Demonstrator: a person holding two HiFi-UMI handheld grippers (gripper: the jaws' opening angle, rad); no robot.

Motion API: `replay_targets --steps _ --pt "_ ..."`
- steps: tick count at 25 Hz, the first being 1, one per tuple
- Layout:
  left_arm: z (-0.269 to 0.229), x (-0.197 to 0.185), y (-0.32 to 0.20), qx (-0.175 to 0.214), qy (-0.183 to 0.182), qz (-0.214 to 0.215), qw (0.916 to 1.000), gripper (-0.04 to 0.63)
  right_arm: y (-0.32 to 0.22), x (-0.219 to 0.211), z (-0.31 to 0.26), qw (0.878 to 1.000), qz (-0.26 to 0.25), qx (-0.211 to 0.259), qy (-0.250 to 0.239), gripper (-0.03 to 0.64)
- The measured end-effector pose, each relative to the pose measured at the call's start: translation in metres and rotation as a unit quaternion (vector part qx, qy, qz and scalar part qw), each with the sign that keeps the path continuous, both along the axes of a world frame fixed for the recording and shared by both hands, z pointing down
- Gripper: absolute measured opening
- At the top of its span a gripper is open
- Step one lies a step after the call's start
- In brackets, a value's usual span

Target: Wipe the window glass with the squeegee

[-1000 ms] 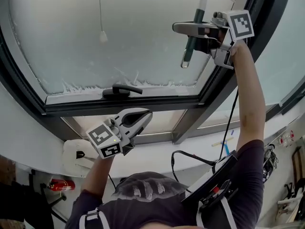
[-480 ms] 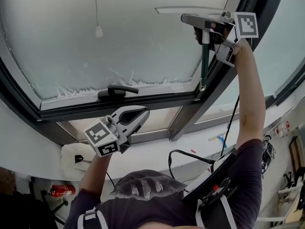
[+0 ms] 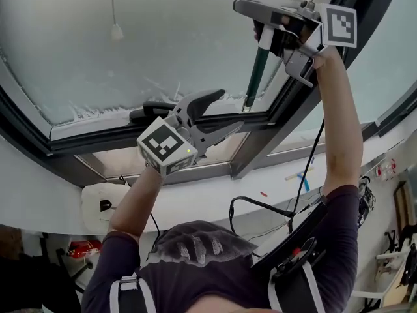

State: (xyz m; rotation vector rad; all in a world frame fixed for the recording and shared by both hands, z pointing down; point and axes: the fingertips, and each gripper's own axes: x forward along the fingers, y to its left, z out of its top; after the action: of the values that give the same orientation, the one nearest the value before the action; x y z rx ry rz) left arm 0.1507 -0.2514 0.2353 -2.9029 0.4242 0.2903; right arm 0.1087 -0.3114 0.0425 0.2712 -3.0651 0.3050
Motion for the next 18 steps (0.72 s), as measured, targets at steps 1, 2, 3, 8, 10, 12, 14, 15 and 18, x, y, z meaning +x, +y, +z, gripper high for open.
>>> replay_targets --steps 1,2,3,8,10,12,14,15,18 --pt "-0.010 0.008 -0.005 0.009 -0.003 0.013 0.9999 0.290 0.004 -0.004 0.000 1.000 -0.005 0.004 0.001 0.000" --pt "-0.019 0.017 -0.009 0.015 -0.002 0.031 0.9994 0.290 0.008 -0.009 0.000 1.000 -0.010 0.010 0.001 0.000" --pt "-0.029 0.025 -0.012 0.017 0.004 0.051 0.9985 0.290 0.012 -0.012 -0.001 1.000 -0.015 0.015 0.002 0.000" --pt "-0.059 0.046 -0.012 0.001 0.018 0.117 0.9930 0.138 0.029 -0.023 -0.004 0.999 -0.033 0.039 0.013 0.000" --pt "-0.061 0.044 -0.016 -0.044 0.035 0.133 0.9895 0.105 0.032 -0.023 -0.004 0.997 -0.036 0.069 0.023 0.002" --pt "-0.069 0.035 -0.019 -0.084 0.078 0.149 0.9822 0.095 0.031 -0.020 -0.001 0.993 -0.029 0.114 0.030 0.002" --pt "-0.078 0.029 -0.020 -0.113 0.117 0.166 0.9725 0.094 0.027 -0.013 0.003 0.992 -0.021 0.127 0.018 0.049" --pt "-0.082 0.028 -0.020 -0.125 0.130 0.174 0.9681 0.094 0.025 -0.010 0.005 0.993 -0.020 0.120 0.005 0.065" --pt "-0.095 0.028 -0.023 -0.128 0.133 0.180 0.9662 0.094 0.025 0.005 0.005 0.992 -0.010 0.119 -0.048 0.087"
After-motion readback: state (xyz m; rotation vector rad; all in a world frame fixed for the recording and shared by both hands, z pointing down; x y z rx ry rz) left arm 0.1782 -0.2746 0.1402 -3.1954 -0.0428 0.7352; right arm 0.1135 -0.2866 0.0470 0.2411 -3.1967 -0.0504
